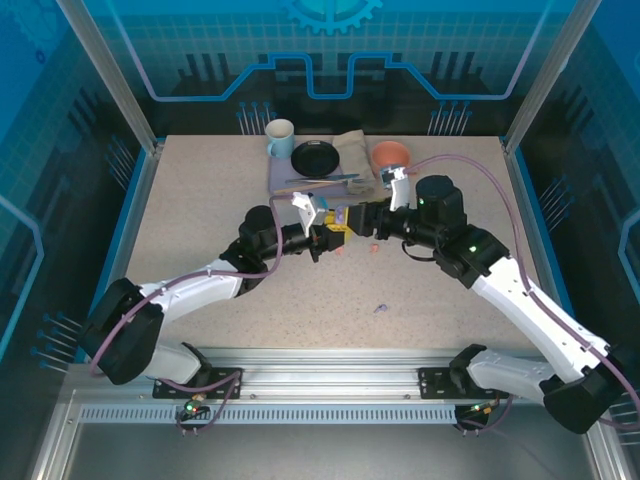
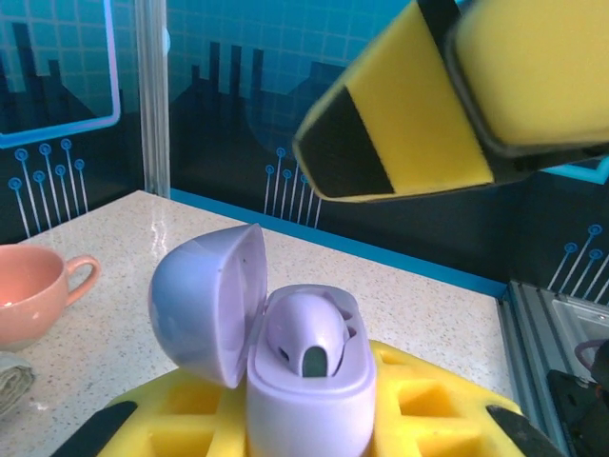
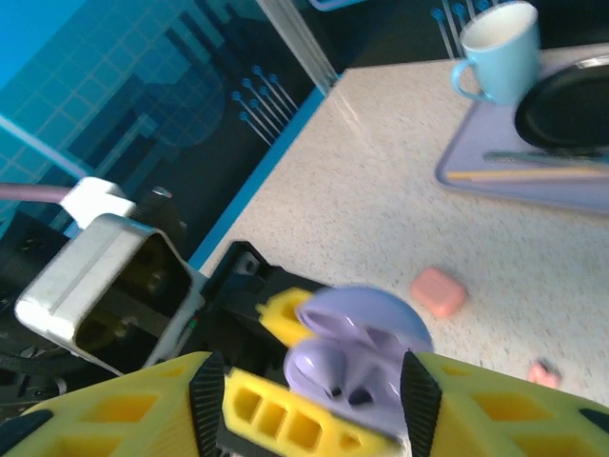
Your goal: Insert the wireless bluetooth earbuds into the charging case
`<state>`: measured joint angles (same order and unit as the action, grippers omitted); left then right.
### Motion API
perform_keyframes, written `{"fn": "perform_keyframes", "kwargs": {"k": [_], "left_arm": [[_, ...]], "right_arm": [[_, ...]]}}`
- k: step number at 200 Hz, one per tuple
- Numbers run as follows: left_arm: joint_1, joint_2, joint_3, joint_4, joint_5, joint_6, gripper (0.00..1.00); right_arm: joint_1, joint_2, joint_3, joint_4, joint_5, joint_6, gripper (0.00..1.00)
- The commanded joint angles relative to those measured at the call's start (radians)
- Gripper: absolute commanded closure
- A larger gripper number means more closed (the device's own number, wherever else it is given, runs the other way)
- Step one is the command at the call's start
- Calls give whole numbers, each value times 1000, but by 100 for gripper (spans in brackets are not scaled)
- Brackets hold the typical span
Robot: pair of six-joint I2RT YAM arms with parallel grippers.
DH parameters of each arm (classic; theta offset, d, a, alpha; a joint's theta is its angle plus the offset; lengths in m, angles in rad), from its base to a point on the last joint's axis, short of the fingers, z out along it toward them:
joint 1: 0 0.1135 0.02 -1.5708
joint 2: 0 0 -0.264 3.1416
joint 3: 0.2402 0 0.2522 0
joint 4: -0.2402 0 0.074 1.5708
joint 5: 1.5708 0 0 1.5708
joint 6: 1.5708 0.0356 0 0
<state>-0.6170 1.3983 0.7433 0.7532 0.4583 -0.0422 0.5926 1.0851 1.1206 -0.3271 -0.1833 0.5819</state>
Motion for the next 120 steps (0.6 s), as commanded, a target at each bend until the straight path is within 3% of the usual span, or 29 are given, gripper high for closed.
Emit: {"fn": "perform_keyframes", "kwargs": {"k": [1,15,42,85,120], "left_arm": [[18,-50,-23,45,-64,38,100],[28,-69,-47,56,-89,36,100],[42,-111,-88,55,-117,41,100],[49,-177,-135,32,-138,42,100],[51,-218,-158,21,-148,47,100]], "right_arm": [[-25,-42,64,-181,127,114,43],[-38,-47,79,-380,260,222,42],[-53,-61,-30,-569,369,386,42],[26,-8,-317,-523,329,730,44],[134,111,-347,-486,366,865,46]]}}
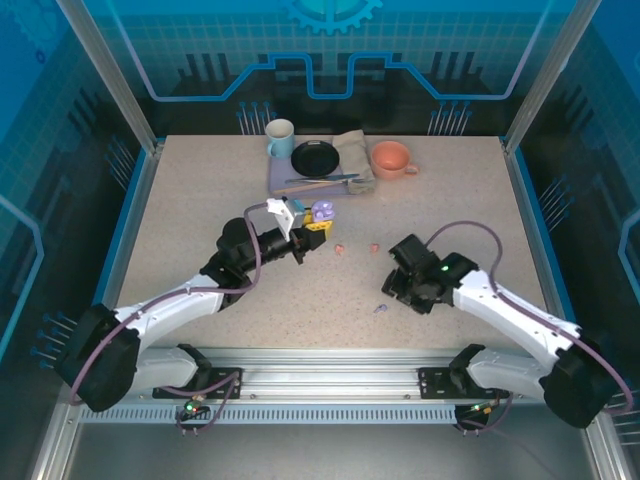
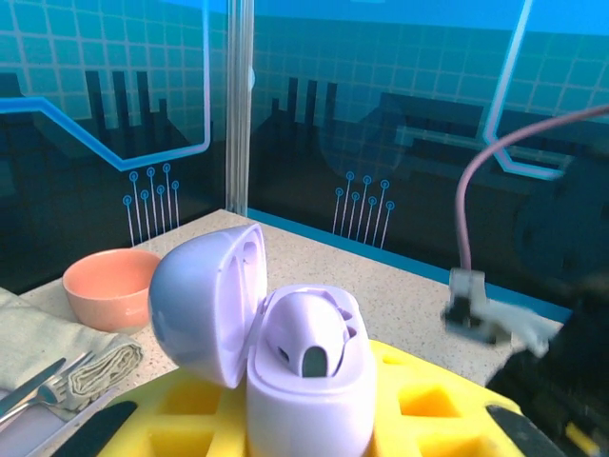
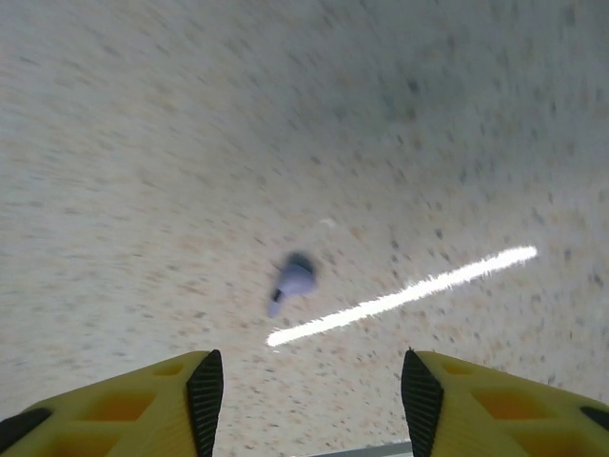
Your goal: Insert the wireless bluetooth earbuds into the charging case
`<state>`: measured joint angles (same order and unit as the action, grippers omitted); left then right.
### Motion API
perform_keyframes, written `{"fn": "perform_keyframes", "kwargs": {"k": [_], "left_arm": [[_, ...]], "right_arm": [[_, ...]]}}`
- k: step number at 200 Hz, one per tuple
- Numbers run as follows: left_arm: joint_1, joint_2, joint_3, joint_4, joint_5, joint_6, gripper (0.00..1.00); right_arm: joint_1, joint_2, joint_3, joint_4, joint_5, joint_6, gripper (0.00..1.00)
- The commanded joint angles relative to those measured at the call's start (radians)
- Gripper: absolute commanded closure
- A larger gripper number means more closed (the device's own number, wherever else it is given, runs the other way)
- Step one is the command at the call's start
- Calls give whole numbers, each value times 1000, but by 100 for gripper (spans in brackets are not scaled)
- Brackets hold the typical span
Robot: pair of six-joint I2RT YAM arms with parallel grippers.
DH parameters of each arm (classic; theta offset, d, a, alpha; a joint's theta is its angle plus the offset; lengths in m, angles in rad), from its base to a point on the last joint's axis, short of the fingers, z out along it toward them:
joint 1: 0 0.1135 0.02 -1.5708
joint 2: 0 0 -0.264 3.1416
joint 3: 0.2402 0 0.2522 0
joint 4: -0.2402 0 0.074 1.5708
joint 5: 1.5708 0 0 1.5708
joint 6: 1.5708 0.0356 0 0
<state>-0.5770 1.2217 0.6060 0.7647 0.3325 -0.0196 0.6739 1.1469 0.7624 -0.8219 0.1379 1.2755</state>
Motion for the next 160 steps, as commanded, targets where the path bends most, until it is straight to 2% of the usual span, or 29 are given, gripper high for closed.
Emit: {"fn": "perform_keyframes", "kwargs": {"k": [1,55,160], "left_arm": [[10,-42,-22,10,-23,24,100],[12,-62,-44,25,-23,11,100],[12,-41,-43,44,-6,-5,100]], "right_arm": [[55,52,12,9,45,174,46],[106,194,21,48,49,256,50],[108,330,61,122,34,255,49]]}}
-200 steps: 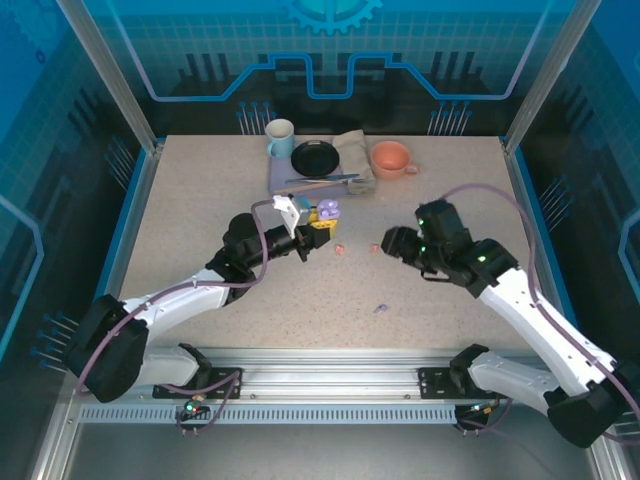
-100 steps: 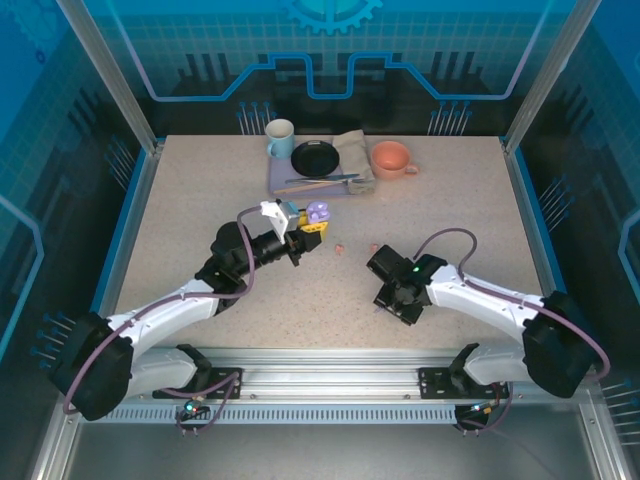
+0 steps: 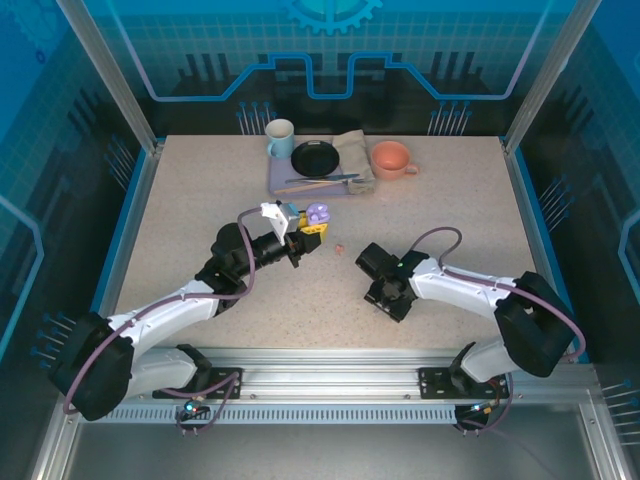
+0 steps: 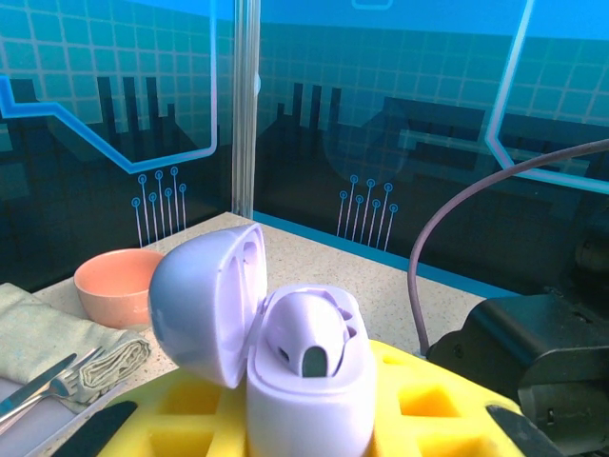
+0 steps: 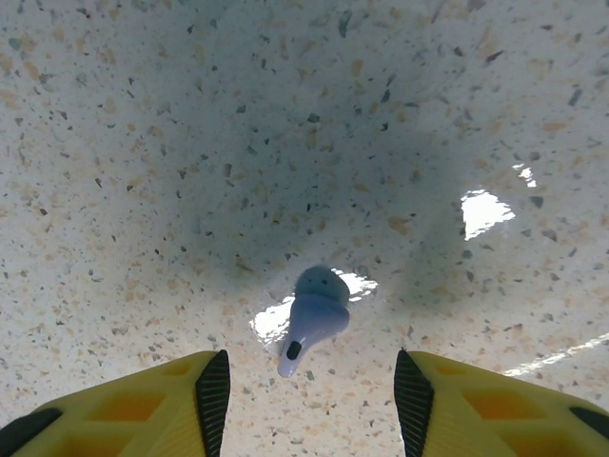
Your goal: Insert the wireless bluetooth earbuds into the charging case
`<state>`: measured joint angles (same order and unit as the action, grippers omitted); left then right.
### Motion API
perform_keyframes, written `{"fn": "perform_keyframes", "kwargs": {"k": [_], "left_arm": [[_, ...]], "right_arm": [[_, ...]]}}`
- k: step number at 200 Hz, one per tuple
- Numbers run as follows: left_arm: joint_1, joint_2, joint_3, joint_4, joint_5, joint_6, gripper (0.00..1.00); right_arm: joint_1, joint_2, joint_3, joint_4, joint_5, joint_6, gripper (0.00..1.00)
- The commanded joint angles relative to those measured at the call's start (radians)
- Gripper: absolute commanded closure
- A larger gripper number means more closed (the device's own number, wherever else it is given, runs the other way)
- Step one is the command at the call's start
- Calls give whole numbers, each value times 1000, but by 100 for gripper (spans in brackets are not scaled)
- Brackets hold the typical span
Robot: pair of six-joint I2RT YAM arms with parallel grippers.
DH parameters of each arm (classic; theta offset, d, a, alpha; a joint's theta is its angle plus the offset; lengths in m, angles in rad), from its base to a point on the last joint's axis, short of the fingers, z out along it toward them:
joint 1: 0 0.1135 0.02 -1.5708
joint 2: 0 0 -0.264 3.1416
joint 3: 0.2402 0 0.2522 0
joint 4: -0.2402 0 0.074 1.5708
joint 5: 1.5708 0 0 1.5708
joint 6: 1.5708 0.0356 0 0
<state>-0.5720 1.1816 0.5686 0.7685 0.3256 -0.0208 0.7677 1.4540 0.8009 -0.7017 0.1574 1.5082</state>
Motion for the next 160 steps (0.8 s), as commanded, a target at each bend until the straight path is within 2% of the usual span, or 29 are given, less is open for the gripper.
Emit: {"fn": "perform_keyframes", "kwargs": {"k": [1,160], "left_arm": [[7,-1,-6,40,1,-5,100],[7,6,-8,43,4,-8,100]], "right_arm": [[14,24,23,3,14,23,49],[-15,80,-16,32,25,20,58]]}}
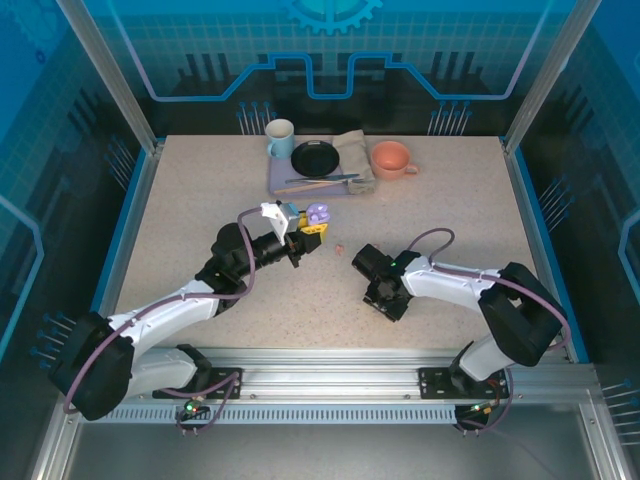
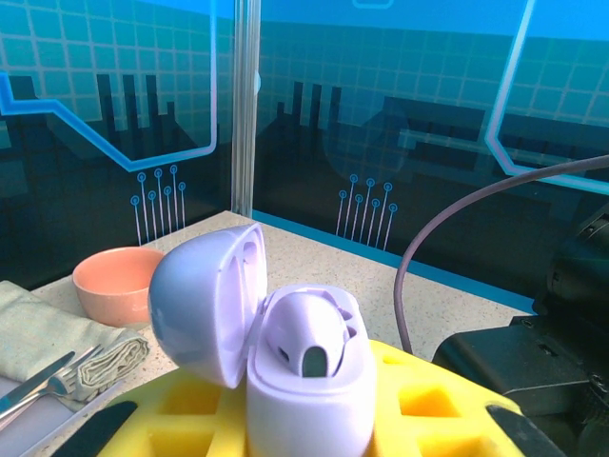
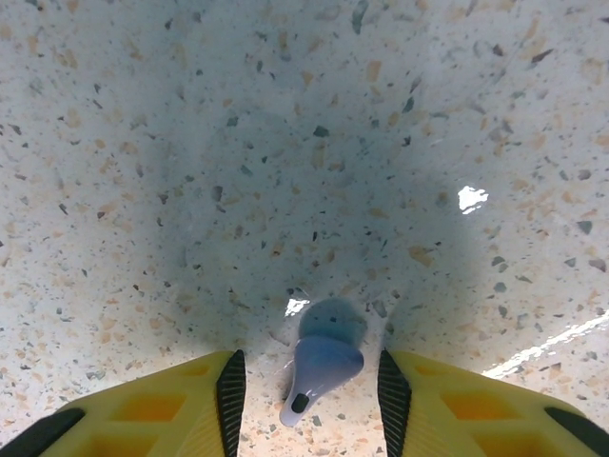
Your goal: Insert the wireless bluetooth earbuds into the charging case
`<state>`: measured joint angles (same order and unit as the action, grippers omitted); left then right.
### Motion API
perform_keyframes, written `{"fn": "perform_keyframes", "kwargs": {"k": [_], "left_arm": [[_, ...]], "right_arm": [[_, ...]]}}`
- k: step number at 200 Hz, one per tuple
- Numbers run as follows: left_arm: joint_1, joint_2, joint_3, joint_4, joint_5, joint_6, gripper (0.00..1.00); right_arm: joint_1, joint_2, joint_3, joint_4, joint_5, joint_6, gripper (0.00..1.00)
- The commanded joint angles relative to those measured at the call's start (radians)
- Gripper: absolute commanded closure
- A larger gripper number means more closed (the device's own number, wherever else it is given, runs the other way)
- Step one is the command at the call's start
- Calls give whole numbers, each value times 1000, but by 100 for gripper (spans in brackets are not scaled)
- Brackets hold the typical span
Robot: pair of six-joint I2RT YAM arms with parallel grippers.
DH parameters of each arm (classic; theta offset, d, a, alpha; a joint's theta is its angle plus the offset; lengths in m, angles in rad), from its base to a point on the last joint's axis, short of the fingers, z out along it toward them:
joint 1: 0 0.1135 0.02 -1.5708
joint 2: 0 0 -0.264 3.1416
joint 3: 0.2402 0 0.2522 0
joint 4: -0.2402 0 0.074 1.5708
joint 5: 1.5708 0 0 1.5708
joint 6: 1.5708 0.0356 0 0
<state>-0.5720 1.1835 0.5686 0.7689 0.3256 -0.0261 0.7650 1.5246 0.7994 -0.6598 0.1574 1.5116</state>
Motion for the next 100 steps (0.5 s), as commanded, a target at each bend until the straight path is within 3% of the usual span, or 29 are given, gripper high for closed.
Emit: {"fn": "perform_keyframes", "kwargs": {"k": [1,100], "left_arm": [[6,4,-8,43,4,-2,100],[6,17,-3,44,7,-3,100]], "right_arm": [[-12,9,-16,-10,25,16,58],[-24,22,-38,18,25,-5,70]]}}
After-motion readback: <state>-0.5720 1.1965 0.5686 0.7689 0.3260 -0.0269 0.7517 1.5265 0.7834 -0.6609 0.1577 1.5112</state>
